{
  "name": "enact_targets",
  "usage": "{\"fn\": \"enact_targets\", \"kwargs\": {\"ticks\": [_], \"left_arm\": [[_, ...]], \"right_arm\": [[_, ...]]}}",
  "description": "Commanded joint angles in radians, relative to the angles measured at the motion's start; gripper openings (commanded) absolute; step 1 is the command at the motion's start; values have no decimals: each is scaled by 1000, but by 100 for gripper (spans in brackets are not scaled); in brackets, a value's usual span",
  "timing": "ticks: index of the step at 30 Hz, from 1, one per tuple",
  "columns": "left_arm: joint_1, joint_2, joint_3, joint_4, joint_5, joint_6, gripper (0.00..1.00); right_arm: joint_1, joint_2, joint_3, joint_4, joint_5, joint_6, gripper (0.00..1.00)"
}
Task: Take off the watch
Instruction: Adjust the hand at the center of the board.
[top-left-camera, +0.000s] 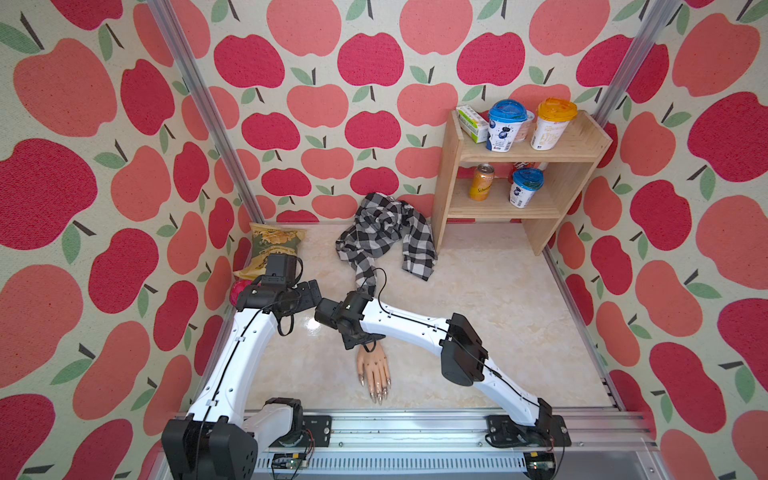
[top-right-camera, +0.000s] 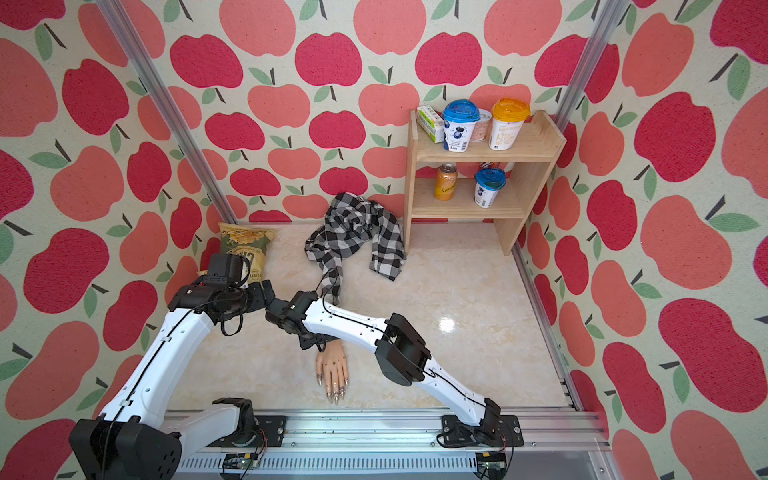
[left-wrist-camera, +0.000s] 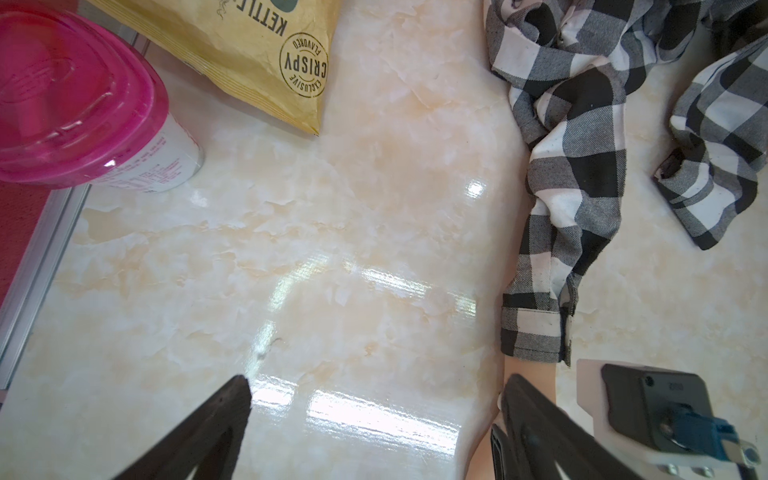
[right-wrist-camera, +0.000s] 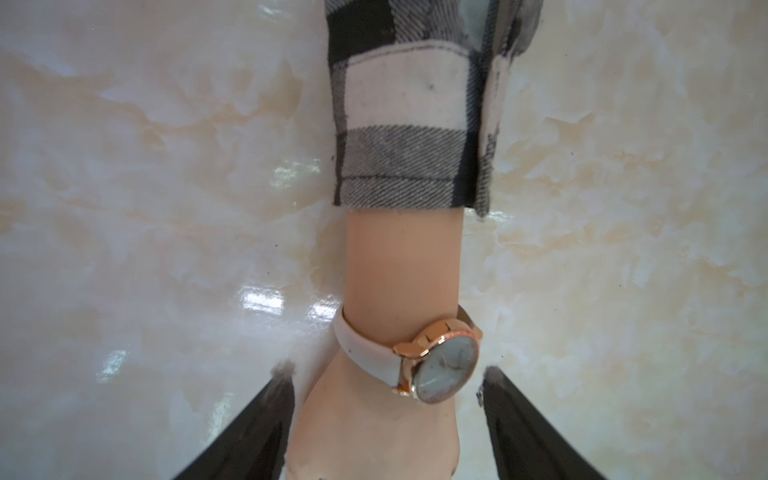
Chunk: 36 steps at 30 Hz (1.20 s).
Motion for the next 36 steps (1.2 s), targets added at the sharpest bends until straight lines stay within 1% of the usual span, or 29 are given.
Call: {"fn": "enact_targets", "kwargs": {"ticks": [1, 3, 5, 7, 10, 15, 21, 23, 28, 31, 33, 36], "left_arm": [[-90, -73, 23, -61, 230, 42, 97], [-104, -78, 28, -64, 217, 45, 97], [-108, -83, 34, -70, 210, 49, 97], [-109, -92, 38, -78, 199, 50, 97], [-109, -103, 26, -78, 187, 49, 97], [-108, -102, 6, -68, 190, 47, 98], [-97, -99, 14, -72, 189, 49, 97], [-94, -101, 14, -75, 193, 44, 97], [-89, -102, 16, -79, 193, 42, 98], [-83, -101, 25, -87, 193, 38, 98], [-82, -101, 29, -93, 185, 35, 97], [-73, -101, 32, -107, 173, 27, 97]], "right_arm": [[-21, 79, -52, -35, 7, 48, 75], [-24, 101, -13, -32, 3, 37, 76], [-32, 129, 14, -37, -28, 38, 75], [-43, 138, -1, -22, -64, 40, 75], [-50, 133, -33, 16, -85, 33, 73], [-65, 162, -38, 33, -134, 28, 68], [-76, 180, -62, 49, -181, 29, 66], [-111, 184, -64, 47, -188, 32, 65], [-93, 142, -70, 47, -141, 20, 59], [-92, 108, -71, 42, -116, -5, 48], [-92, 83, -83, 43, -110, -24, 44], [-92, 14, -158, 106, -131, -59, 45]]}}
